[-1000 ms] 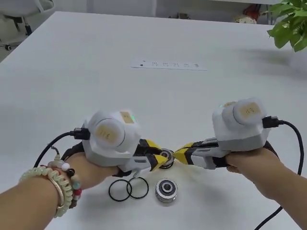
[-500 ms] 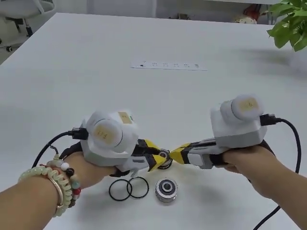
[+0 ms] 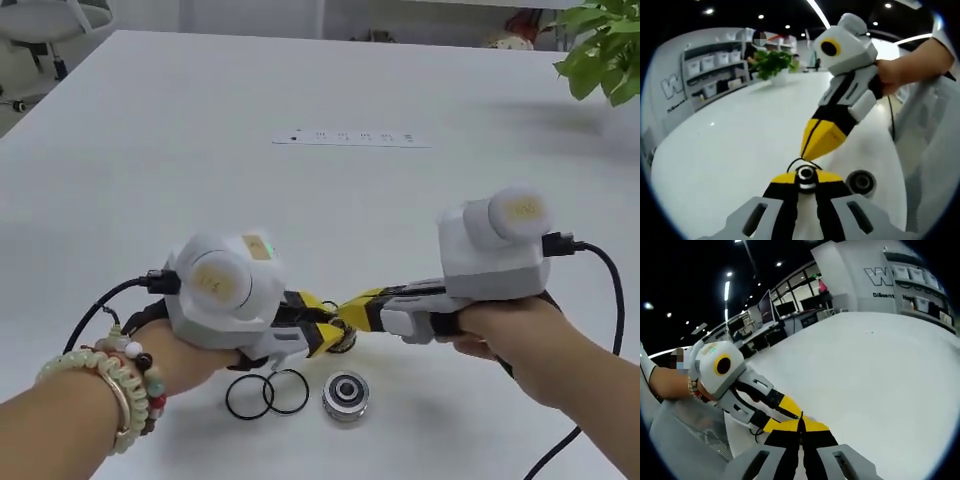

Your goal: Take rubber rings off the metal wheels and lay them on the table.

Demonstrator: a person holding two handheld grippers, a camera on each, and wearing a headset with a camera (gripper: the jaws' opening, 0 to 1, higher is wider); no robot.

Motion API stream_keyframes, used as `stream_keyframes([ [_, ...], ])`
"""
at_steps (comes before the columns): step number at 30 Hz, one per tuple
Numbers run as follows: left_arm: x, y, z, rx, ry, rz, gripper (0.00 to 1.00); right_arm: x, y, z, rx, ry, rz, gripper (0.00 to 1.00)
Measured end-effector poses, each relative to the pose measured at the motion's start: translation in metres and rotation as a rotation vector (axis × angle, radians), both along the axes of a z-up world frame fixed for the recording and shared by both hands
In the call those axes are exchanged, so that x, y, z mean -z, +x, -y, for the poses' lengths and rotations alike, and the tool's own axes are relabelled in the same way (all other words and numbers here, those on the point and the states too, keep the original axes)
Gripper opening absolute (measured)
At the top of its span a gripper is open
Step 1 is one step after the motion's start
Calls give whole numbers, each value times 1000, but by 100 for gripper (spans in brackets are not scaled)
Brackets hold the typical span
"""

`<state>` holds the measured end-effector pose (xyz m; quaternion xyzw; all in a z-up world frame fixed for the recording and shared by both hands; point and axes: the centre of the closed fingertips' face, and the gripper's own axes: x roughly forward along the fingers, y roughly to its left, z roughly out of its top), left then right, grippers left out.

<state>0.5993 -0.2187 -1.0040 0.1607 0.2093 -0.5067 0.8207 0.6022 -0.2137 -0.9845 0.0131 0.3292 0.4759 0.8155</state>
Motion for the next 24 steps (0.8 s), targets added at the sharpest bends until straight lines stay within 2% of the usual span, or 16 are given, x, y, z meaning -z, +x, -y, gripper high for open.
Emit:
stream_keyframes([
  [1, 0, 0, 0, 0, 1, 1, 13, 1, 0, 1, 6, 1, -13, 0],
  [6, 0, 1, 1, -3, 10, 6, 14, 5, 1, 4, 8, -28, -6, 0],
  [7, -1, 1, 1, -5, 8, -9, 14, 7, 1, 4, 10, -40, -6, 0],
  [10, -5, 1, 1, 8, 18, -8, 15, 8, -1, 5, 10, -55, -6, 0],
  [12, -11, 1, 0, 16, 17, -3, 18, 6, -2, 5, 16, -46, -16, 0],
  [14, -20, 0, 0, 19, -14, -28, 20, 4, -1, 7, 24, -33, -24, 0],
  [15, -24, 0, -1, 16, -22, -31, 21, 3, 0, 7, 25, -31, -23, 0],
  [18, -41, -2, -8, 25, -19, -14, 24, -4, 0, 9, 26, -11, -14, 0],
  [20, -51, -5, -12, 27, -28, -18, 29, -9, 1, 9, 33, 6, -16, 0],
  [24, -58, -8, -20, 31, -21, -5, 31, -11, 2, 11, 38, 4, -5, 0],
])
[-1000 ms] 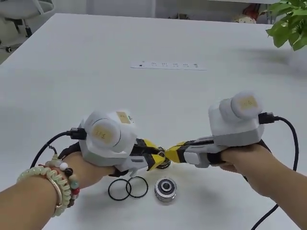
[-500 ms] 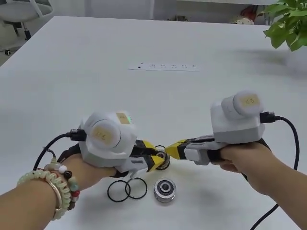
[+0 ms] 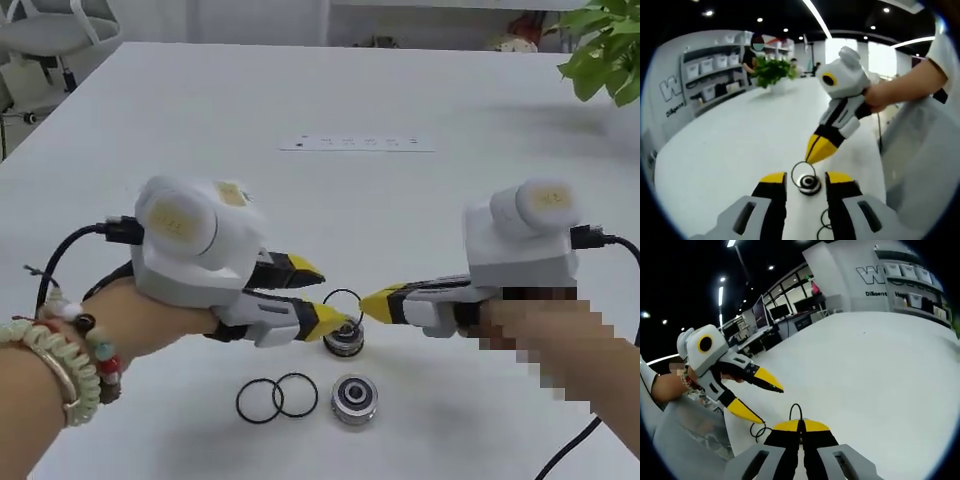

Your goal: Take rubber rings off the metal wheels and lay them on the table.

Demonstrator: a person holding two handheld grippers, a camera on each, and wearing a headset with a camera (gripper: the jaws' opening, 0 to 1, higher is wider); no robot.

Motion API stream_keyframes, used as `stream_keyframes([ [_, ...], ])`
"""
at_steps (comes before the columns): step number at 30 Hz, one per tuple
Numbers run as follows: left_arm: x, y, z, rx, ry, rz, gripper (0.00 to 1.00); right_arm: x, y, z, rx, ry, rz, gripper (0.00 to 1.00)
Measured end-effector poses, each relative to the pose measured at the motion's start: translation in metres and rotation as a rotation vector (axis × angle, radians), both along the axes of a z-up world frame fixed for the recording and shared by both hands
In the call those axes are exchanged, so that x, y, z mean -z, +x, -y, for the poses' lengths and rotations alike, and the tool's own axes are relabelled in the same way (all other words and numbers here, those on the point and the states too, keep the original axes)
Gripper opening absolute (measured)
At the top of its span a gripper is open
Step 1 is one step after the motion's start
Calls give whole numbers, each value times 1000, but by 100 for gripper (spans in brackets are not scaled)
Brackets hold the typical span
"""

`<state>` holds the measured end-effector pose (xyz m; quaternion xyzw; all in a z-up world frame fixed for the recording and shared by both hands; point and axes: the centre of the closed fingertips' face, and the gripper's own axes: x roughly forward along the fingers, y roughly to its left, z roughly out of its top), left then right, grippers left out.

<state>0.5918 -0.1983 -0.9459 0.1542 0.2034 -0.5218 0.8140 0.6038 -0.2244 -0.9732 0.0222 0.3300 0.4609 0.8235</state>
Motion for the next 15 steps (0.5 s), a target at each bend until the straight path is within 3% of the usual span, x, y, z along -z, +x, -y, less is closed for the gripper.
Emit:
stream_keyframes([
  [4, -6, -7, -12, 8, 15, 0, 36, -7, -1, -3, -11, 7, 11, 0],
  [8, -21, -18, -24, 21, 28, 25, 41, -14, -7, -11, -31, 33, 12, 0],
  [15, -48, -38, -51, 6, -2, 54, 46, -20, -23, -33, -103, 58, 3, 0],
])
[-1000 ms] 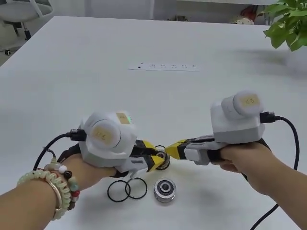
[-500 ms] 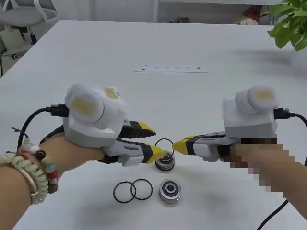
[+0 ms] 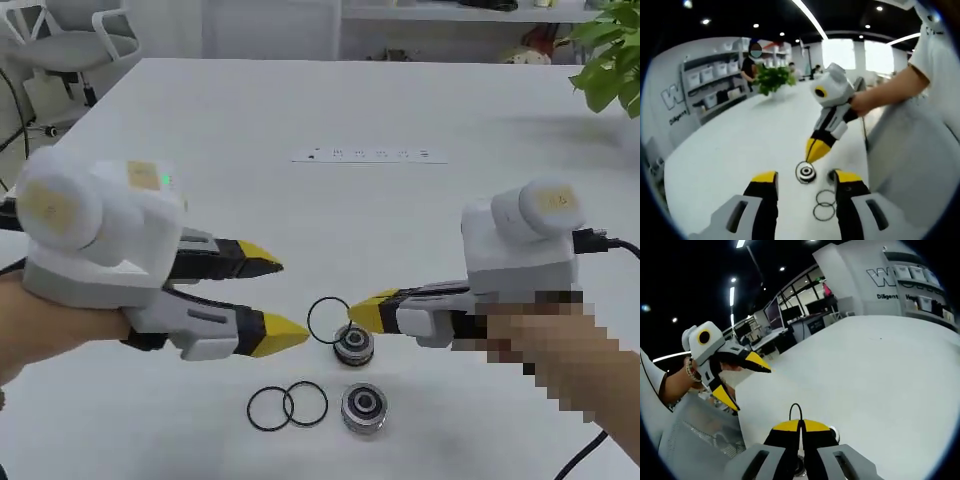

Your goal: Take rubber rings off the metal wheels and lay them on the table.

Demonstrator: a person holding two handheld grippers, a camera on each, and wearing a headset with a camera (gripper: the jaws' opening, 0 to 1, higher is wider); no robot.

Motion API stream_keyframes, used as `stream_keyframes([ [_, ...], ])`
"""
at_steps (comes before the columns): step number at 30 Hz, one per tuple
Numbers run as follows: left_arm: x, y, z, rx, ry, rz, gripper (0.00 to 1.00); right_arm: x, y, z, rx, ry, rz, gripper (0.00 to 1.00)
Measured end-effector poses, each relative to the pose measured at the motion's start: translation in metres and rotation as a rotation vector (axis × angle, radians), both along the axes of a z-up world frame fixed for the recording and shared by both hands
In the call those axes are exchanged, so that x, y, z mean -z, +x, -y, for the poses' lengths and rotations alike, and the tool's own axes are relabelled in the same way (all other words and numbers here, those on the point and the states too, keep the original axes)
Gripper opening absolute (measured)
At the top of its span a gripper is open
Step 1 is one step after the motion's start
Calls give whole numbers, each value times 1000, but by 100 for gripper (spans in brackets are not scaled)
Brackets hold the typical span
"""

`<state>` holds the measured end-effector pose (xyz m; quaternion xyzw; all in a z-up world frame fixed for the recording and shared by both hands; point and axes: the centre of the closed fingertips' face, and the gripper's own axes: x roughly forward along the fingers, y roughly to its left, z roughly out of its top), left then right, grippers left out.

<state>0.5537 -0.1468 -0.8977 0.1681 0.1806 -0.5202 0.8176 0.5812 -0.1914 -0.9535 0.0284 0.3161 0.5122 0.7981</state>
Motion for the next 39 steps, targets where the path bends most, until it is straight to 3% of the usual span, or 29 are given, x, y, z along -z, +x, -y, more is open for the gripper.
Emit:
stream_keyframes([
  [7, -5, -19, -41, -105, -42, -14, 51, 6, -22, -22, -83, 3, -36, 0],
  [14, 15, -31, -76, -220, -33, -48, 52, 32, -40, -33, -152, -52, -99, 0],
  [19, 38, -46, -80, -223, 4, -92, 53, 44, -42, -36, -143, -57, -148, 0],
  [28, 48, -49, -80, -241, 3, -118, 54, 53, -45, -36, -133, -71, -181, 0],
  [32, 50, -51, -79, -247, -8, -126, 54, 55, -48, -40, -147, -83, -168, 0],
  [39, 56, -56, -81, -253, 7, -139, 54, 63, -51, -39, -197, -158, -91, 1],
])
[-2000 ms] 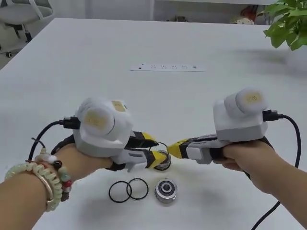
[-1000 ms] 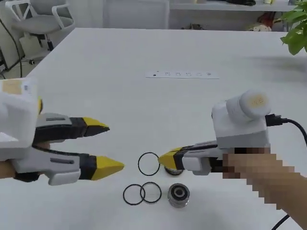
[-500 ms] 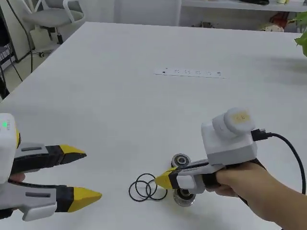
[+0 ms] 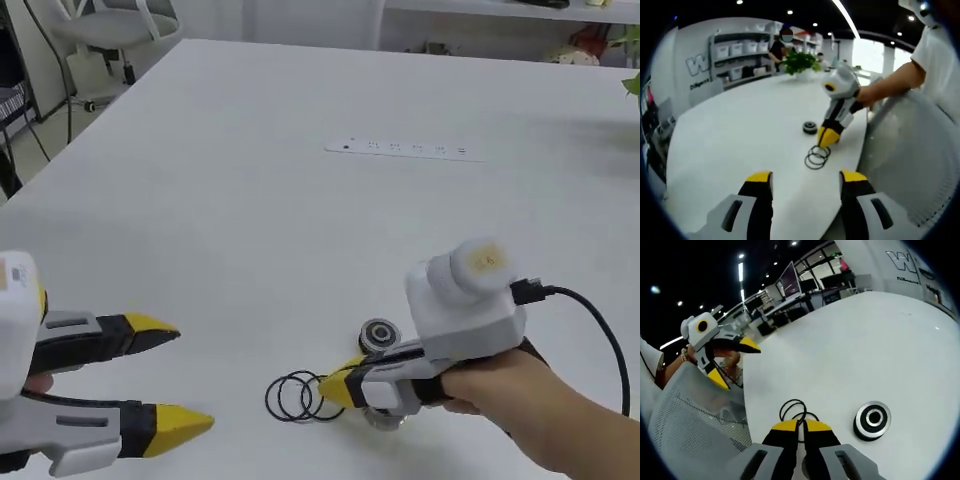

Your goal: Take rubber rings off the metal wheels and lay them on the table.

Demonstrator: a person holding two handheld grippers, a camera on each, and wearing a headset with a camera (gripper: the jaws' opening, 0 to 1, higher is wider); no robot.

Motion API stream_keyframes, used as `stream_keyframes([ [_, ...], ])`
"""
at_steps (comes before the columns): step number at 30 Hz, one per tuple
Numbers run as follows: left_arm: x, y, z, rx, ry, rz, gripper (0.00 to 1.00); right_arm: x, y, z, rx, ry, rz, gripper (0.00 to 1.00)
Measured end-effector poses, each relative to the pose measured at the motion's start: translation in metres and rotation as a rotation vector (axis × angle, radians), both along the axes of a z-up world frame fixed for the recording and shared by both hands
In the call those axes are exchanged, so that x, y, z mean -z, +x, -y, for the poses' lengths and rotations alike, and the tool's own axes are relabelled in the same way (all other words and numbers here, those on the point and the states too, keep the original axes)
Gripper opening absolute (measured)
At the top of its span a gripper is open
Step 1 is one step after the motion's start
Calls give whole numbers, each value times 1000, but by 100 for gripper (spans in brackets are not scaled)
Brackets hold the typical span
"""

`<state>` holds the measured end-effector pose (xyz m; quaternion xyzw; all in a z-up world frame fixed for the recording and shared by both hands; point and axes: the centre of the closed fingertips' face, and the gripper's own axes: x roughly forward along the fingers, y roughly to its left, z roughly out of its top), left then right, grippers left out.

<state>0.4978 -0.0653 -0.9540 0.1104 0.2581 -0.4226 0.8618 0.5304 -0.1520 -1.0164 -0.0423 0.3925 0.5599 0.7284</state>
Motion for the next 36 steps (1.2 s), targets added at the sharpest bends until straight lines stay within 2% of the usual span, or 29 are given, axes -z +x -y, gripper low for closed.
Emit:
stream_keyframes([
  [7, -2, 0, 1, 2, -2, 2, 55, -3, 7, 6, 5, -8, 21, 5],
  [14, -13, 6, 8, 21, 1, 25, 55, -20, 31, 18, 83, 28, 78, 6],
  [23, -33, 20, 25, 91, 28, 82, 57, -32, 56, 37, 167, 43, 143, 9],
  [26, -41, 30, 33, 114, 29, 104, 57, -29, 61, 45, 185, 35, 140, 9],
  [31, -52, 39, 49, 156, 38, 141, 57, -21, 67, 60, 193, -12, 158, 12],
  [36, -61, 52, 68, 192, 38, 165, 57, -19, 69, 68, 191, -20, 159, 19],
])
